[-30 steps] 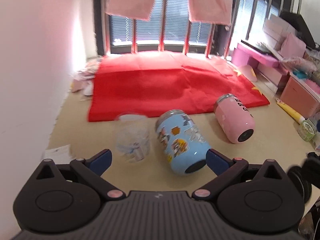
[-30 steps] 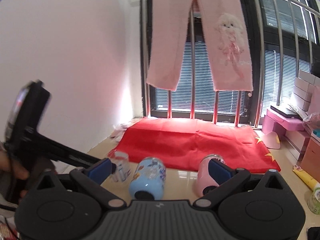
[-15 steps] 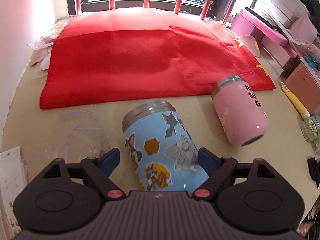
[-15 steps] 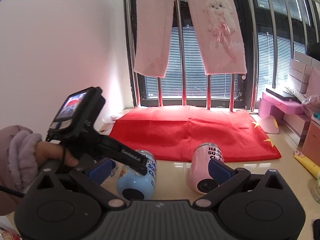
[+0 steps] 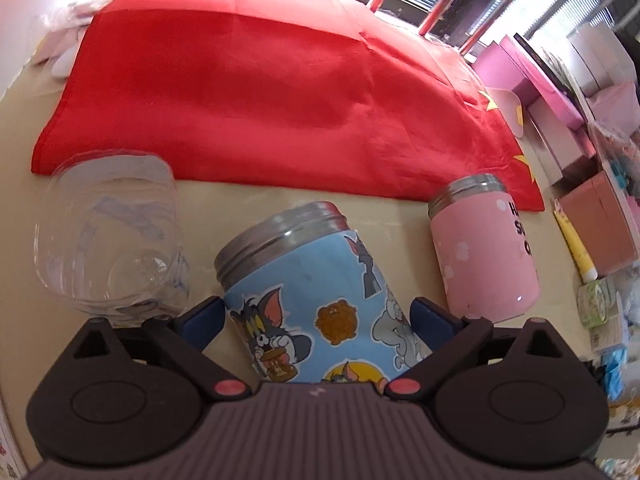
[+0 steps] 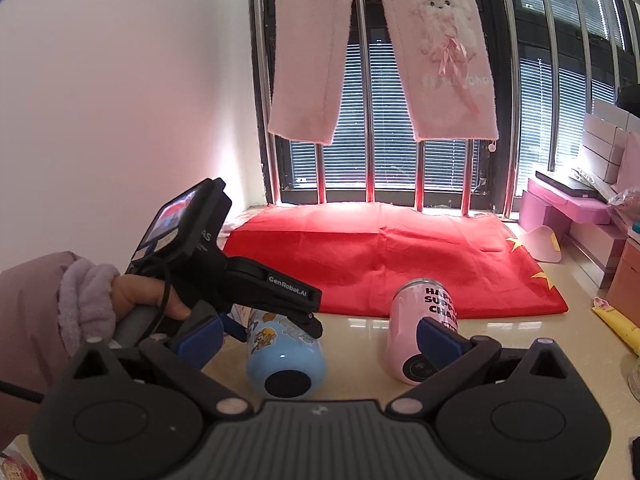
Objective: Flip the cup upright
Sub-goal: 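Close the left gripper around the light-blue cup's body, then lift the light-blue cup and rotate it opening-up with the left gripper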
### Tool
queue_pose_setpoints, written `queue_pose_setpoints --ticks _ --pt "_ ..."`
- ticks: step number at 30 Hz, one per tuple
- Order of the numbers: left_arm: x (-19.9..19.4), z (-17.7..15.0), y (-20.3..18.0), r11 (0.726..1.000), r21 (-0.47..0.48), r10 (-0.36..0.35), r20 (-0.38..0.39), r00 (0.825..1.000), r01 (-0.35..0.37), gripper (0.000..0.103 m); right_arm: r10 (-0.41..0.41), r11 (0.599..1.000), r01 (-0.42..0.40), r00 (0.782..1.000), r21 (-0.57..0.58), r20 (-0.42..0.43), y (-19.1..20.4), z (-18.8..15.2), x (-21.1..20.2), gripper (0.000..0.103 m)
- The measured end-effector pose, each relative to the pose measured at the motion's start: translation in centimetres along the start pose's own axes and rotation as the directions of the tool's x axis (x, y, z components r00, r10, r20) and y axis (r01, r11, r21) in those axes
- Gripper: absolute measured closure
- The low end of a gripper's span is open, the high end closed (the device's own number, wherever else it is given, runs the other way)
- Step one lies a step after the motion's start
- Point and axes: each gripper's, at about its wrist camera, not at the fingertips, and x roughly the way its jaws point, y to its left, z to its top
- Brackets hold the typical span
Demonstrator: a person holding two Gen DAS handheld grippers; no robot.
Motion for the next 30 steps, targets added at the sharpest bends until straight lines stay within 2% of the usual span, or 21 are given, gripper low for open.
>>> queue_pose_setpoints --ticks 5,7,11,14,21,26,28,30 --pt "2.0 0.7 0.0 0.999 -0.042 0.021 -0.048 0.999 -0.023 0.003 -0.014 1.0 0.014 1.0 0.005 0.006 -0.3 0.0 -0.2 0.0" --pt "2.6 0.5 -0.1 0.998 -0.056 0.018 -0.053 0.998 -0.021 0.007 -0.019 1.0 0.019 1.0 0.007 0.004 -0.5 0.0 -0.2 0.0" --pt "2.1 -0.2 -0.4 0.997 0.038 0.07 -0.015 0.997 -0.069 0.009 -0.02 1.0 0.02 1.0 0.001 0.006 -0.5 0.0 -0.2 0.0" --pt "1.2 -0.2 1.4 0.996 0.035 0.081 -0.014 0.997 -0.081 0.009 -0.016 1.0 0.016 1.0 0.005 0.002 -0.6 0.0 0.0 0.0" --pt "-3.5 -2.0 6.7 0.986 0.003 0.169 0.063 0.984 -0.169 0.01 -0.004 1.0 0.004 1.0 0.001 0.002 0.0 0.0 -0.3 0.0" --pt "-8.3 -5.3 7.0 0.957 0.028 0.28 0.169 0.945 -0.289 0.014 0.02 1.0 -0.02 1.0 -0.004 0.013 0.9 -0.2 -1.1 0.0" --pt "-10.3 -7.2 7.0 0.96 0.029 0.269 0.201 0.942 -0.28 0.016 0.032 0.999 -0.032 0.999 -0.001 0.018 1.3 -0.3 -1.7 0.0" --pt "-11.9 -9.2 6.7 0.969 0.029 0.235 0.218 0.947 -0.247 0.019 0.045 0.999 -0.045 0.999 -0.002 0.027 1.7 -0.5 -2.4 0.0"
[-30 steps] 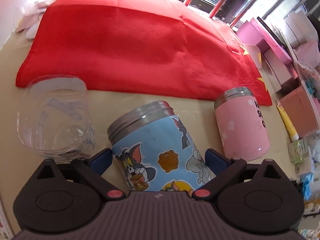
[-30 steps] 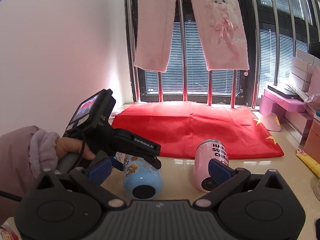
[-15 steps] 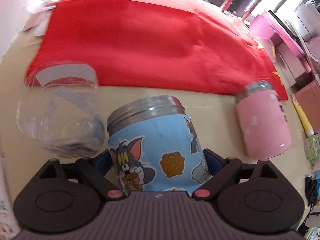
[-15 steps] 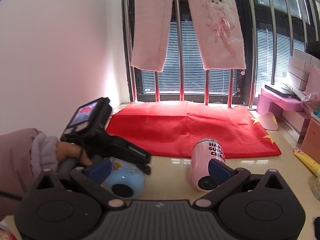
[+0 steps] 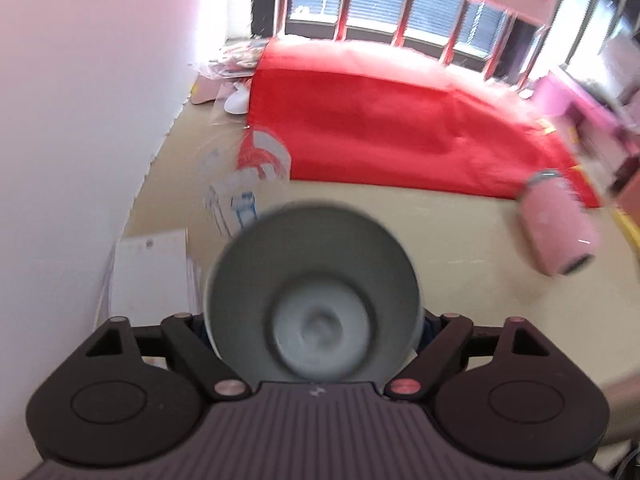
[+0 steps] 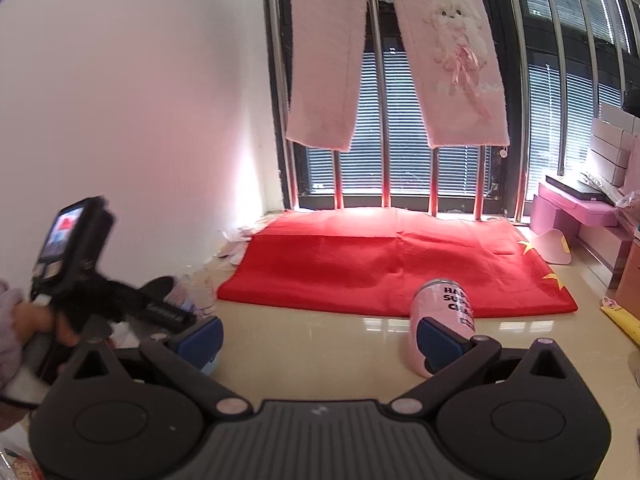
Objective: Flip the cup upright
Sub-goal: 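Lift the light-blue cup and rotate it opening-up with the left gripper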
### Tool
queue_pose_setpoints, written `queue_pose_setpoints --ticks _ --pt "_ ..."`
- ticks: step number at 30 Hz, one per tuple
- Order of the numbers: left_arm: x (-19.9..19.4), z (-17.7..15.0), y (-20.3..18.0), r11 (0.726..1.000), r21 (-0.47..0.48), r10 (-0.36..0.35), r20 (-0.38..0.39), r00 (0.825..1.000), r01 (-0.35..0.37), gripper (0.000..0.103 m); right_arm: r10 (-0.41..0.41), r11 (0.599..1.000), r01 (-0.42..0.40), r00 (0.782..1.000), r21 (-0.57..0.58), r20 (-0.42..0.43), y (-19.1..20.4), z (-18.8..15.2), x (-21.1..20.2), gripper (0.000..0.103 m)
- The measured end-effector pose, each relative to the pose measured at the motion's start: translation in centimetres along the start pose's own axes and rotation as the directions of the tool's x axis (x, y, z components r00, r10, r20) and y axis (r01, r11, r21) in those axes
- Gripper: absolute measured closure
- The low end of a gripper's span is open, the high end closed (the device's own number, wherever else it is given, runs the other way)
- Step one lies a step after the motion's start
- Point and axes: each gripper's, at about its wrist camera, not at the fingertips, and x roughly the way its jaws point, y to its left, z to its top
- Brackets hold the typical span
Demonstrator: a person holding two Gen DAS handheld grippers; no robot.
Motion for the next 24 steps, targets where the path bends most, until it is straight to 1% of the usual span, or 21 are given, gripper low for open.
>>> queue_pose_setpoints --ticks 4,8,12,16,19,24 --pt "-2.4 -2.5 -0.4 0.999 -0.009 -0.044 0.017 0.999 0.044 0.019 0.025 1.0 -0.024 1.0 -0.007 0.018 0.9 -0.4 -1.8 0.0" --pt "-4.2 -4.8 -1.2 0.999 -0.002 -0.037 0.047 0.998 0.037 0.019 0.037 0.999 -0.037 0.999 -0.019 0.039 1.7 -0.9 -4.0 0.0" --pt "-7.0 -7.0 -2.0 0.999 0.031 -0.046 0.068 0.997 0.044 0.019 0.033 0.999 -0.032 0.998 -0.021 0.045 1.8 -1.5 -5.8 0.0" --pt "-9.1 -9.2 -2.8 0.998 0.056 -0.038 0.053 0.998 0.035 0.019 0.04 0.999 -0.039 0.998 -0.025 0.038 2.2 -2.6 -7.1 0.0" --pt "-10.4 -11.3 -3.4 0.996 0.079 -0.033 0.026 0.999 0.031 0.019 0.048 0.998 -0.047 0.999 -0.037 0.026 2.5 -3.7 -8.0 0.0" --pt "-11.4 -14.1 -4.8 0.991 0.127 -0.031 -0.02 0.999 0.033 0.018 0.056 0.996 -0.055 0.998 -0.068 0.008 2.9 -5.9 -9.3 0.0"
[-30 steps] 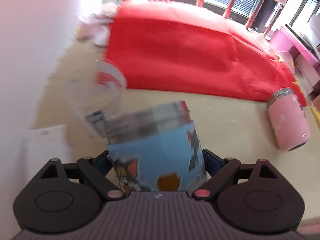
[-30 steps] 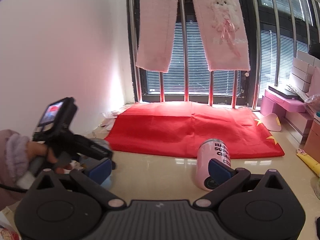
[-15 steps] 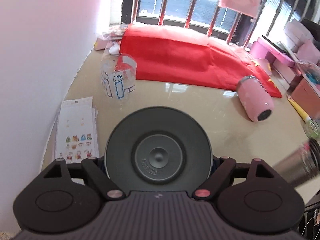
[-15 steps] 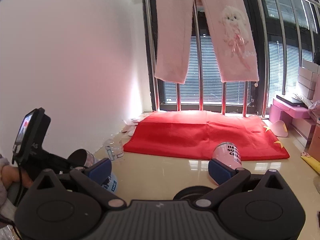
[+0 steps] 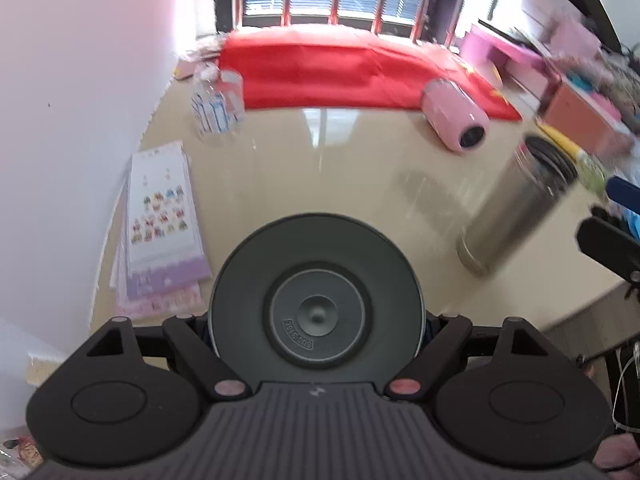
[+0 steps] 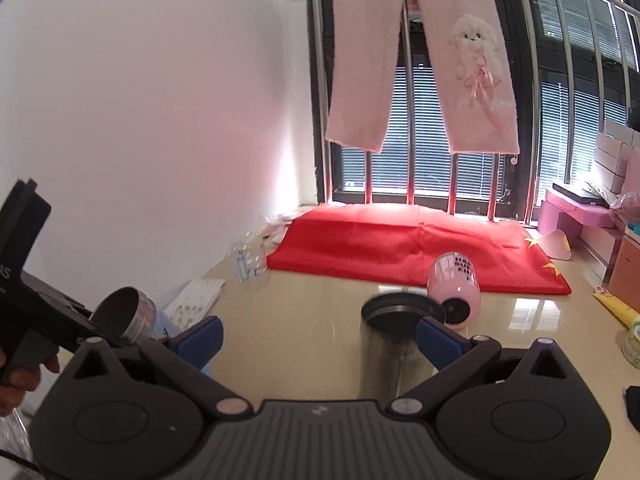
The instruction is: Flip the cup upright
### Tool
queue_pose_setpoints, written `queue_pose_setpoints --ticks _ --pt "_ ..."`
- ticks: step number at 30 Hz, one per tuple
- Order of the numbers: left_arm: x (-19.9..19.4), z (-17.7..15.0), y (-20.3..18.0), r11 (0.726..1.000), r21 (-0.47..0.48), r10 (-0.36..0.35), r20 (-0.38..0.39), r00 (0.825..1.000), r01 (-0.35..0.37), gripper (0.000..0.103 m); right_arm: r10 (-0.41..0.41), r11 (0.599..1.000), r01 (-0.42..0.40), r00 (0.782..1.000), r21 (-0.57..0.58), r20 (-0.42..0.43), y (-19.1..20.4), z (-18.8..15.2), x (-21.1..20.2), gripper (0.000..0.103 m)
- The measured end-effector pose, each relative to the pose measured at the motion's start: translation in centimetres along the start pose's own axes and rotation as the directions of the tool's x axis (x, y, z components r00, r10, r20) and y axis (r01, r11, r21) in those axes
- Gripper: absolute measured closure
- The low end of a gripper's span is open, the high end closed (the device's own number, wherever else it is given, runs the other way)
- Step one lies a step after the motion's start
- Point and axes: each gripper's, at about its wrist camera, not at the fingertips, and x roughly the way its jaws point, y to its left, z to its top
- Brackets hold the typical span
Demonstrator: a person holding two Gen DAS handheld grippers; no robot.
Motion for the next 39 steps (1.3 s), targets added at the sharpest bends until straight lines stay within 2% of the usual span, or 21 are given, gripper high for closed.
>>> queue_pose_setpoints --ticks 4,9,11,14,18,23,29,34,39 --pt "0.7 -0.7 -1.4 0.999 0.036 -0.007 -0.04 0.999 0.009 0.018 -0.002 1.0 0.002 1.0 -0.03 -0.014 0.3 -1.6 -0.9 0.0" --pt "3.5 0.5 -2.9 0.993 0.11 -0.015 -0.205 0.979 0.039 0.018 -0.019 1.0 0.019 1.0 -0.018 -0.023 -0.4 -2.9 -1.9 0.0" --pt "4.3 1.0 -3.5 0.991 0.134 0.004 -0.212 0.977 0.025 0.018 -0.029 1.0 0.029 0.999 -0.003 -0.021 -0.8 -3.3 -2.2 0.0" --pt "5.3 2.4 -4.3 0.988 0.155 0.023 -0.187 0.982 0.006 0.017 -0.042 0.999 0.043 0.999 0.013 -0.022 -1.3 -3.6 -2.3 0.0" --pt "6.3 3.2 -4.8 0.991 0.132 0.034 -0.119 0.992 -0.018 0.017 -0.051 0.998 0.052 0.998 0.021 -0.035 -2.0 -3.8 -2.0 0.0" --pt "7.5 4.3 -5.4 0.989 0.137 0.071 -0.09 0.993 -0.058 0.015 -0.053 0.998 0.054 0.997 0.024 -0.056 -2.3 -4.0 -1.1 0.0" --pt "10.2 3.9 -4.1 0.996 0.082 0.049 -0.121 0.991 -0.039 0.017 -0.05 0.999 0.051 0.996 0.011 -0.074 -1.8 -4.2 -0.4 0.0" --pt "10.8 4.1 -2.6 1.0 0.017 0.024 -0.068 0.997 -0.023 0.017 -0.062 0.998 0.062 0.994 0.001 -0.092 -1.3 -4.2 0.4 0.0" --pt "9.3 4.0 -2.6 0.997 0.077 0.025 -0.01 1.0 -0.024 0.008 -0.073 0.997 0.071 0.992 -0.017 -0.101 -0.4 -3.9 1.0 0.0"
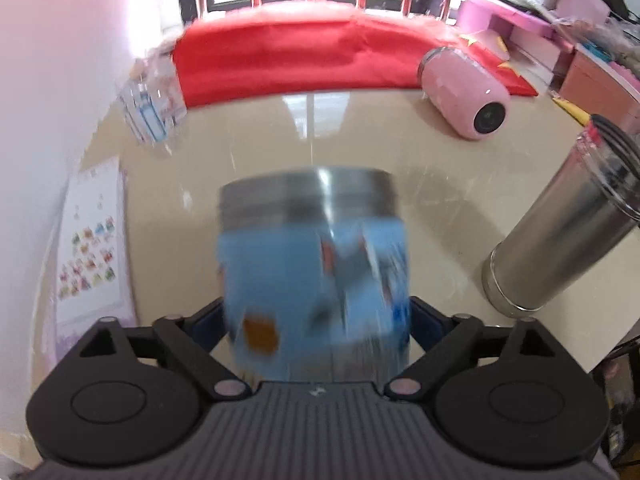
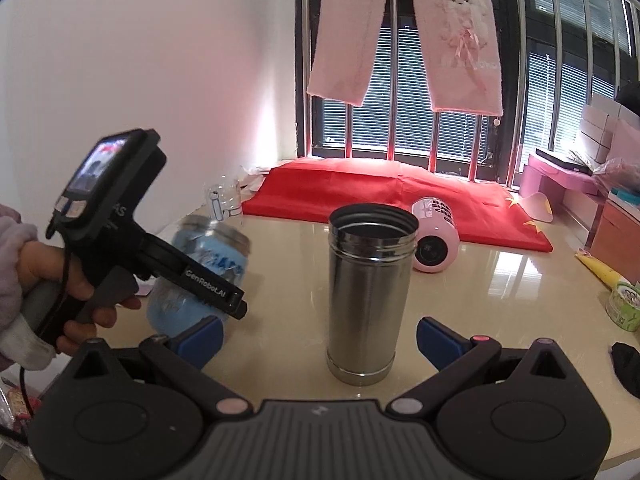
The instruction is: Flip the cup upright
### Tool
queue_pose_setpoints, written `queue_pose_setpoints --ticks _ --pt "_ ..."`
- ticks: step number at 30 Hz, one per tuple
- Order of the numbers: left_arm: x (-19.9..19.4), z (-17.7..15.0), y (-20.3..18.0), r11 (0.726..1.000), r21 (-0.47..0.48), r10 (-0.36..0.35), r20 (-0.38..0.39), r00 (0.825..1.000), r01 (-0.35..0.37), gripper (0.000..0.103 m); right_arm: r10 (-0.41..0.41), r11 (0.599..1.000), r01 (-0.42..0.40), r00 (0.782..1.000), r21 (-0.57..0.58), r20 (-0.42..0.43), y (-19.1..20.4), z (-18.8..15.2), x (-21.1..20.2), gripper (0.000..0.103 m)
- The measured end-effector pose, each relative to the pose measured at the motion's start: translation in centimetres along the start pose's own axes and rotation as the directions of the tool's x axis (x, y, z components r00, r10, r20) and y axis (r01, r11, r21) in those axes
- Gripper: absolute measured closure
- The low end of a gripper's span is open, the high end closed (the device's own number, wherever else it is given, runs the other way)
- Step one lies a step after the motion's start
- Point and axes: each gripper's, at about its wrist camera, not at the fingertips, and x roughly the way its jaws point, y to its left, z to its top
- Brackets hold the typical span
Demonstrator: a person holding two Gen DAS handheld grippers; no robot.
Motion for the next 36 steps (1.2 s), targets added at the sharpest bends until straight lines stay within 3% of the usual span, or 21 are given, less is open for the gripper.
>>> queue_pose_setpoints --ticks 4,11,15,21,25,29,36 --pt "-1.3 -0.9 0.8 1.0 -0.006 -0.023 0.04 0.999 0.024 0.007 0.007 1.0 -0.007 1.0 -0.023 -0.005 1.2 0.3 0.5 0.0" --pt "-5.0 -2.3 4.6 0.999 -0.032 0.004 0.129 0.992 0.0 0.001 0.037 0.996 -0.037 0.999 -0.086 -0.005 4.5 1.4 1.4 0.0" --pt "-7.0 -2.8 7.3 0.997 -0.051 0.058 0.17 0.984 -0.05 0.0 0.063 0.991 -0.063 0.998 -0.116 -0.001 6.8 2.9 2.5 0.0" --pt "-6.9 -2.7 10.7 0.985 -0.087 0.163 0.184 0.969 -0.149 0.0 0.077 0.991 -0.079 0.997 -0.111 -0.023 9.6 6.7 6.7 0.0" --pt "-6.1 -2.5 11.7 0.975 -0.073 0.22 0.195 0.956 -0.21 0.0 0.045 0.998 -0.049 0.994 -0.039 -0.099 10.1 9.6 11.5 0.0" --pt "-4.9 -2.3 12.2 0.979 -0.062 0.202 0.187 0.961 -0.193 0.0 0.033 0.998 -0.018 0.973 0.067 -0.228 9.9 11.6 17.1 0.0" --pt "-2.8 -2.1 13.0 0.983 -0.055 0.184 0.164 0.969 -0.177 0.0 0.011 0.97 0.093 0.906 0.226 -0.422 8.9 12.1 25.4 0.0"
